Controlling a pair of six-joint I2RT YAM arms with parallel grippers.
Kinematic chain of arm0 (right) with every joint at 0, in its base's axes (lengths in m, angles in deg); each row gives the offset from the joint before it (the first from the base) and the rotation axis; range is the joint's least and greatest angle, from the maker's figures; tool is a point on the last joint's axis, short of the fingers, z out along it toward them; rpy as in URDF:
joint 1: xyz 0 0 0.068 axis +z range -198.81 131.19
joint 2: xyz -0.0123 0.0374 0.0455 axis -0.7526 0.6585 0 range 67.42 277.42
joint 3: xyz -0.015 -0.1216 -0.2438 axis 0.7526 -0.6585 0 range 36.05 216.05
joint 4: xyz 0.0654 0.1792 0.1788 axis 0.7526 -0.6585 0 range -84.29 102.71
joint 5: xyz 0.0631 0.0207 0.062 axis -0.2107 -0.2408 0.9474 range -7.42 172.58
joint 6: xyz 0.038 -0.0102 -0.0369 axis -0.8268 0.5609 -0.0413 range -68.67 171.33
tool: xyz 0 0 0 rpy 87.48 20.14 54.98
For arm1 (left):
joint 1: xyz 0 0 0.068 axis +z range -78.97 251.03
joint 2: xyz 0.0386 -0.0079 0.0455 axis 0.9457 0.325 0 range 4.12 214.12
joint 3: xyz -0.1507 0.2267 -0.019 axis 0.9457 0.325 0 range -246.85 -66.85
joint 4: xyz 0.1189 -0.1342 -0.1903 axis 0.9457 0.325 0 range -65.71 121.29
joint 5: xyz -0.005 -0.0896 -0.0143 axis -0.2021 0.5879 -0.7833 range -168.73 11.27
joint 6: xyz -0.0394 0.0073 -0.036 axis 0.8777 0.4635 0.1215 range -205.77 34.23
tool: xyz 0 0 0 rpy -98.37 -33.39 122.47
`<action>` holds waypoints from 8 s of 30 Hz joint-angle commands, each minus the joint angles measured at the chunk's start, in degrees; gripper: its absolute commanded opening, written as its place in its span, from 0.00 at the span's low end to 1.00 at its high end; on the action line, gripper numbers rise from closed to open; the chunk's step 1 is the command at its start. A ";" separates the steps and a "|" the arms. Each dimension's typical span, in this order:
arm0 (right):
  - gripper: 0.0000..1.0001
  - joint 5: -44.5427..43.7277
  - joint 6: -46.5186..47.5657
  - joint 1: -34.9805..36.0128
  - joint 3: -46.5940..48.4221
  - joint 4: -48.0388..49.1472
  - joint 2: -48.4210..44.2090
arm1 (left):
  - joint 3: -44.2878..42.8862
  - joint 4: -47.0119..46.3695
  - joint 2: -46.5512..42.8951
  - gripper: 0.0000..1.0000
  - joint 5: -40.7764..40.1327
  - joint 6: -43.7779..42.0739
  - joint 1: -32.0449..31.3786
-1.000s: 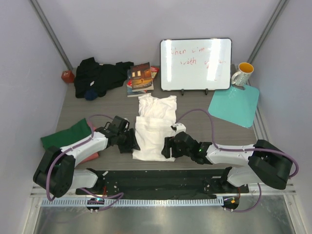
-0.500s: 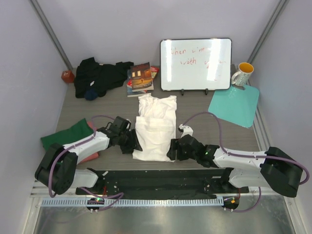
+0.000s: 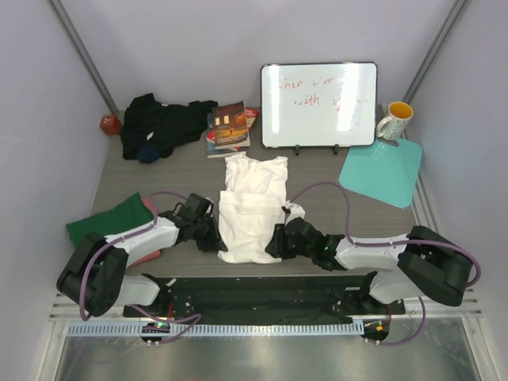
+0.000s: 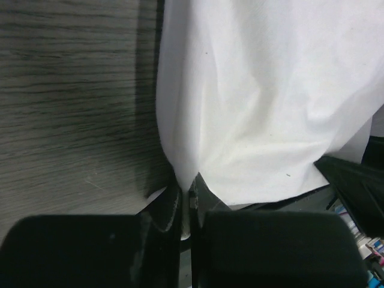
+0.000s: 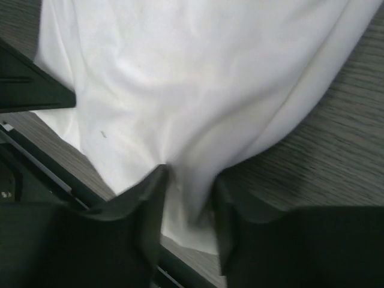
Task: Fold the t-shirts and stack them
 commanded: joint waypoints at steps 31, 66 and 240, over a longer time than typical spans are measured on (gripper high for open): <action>0.01 -11.26 9.94 0.36 18.54 -27.93 -13.71 | -31.28 15.76 3.47 0.00 -7.00 -5.95 -0.48; 0.01 -9.42 25.85 -22.23 42.89 -28.99 13.79 | -76.28 23.85 42.94 0.00 -12.81 -12.01 4.88; 0.01 -11.97 24.36 -12.83 30.33 -21.34 25.14 | -34.46 11.63 28.45 0.00 -28.89 -13.42 -1.62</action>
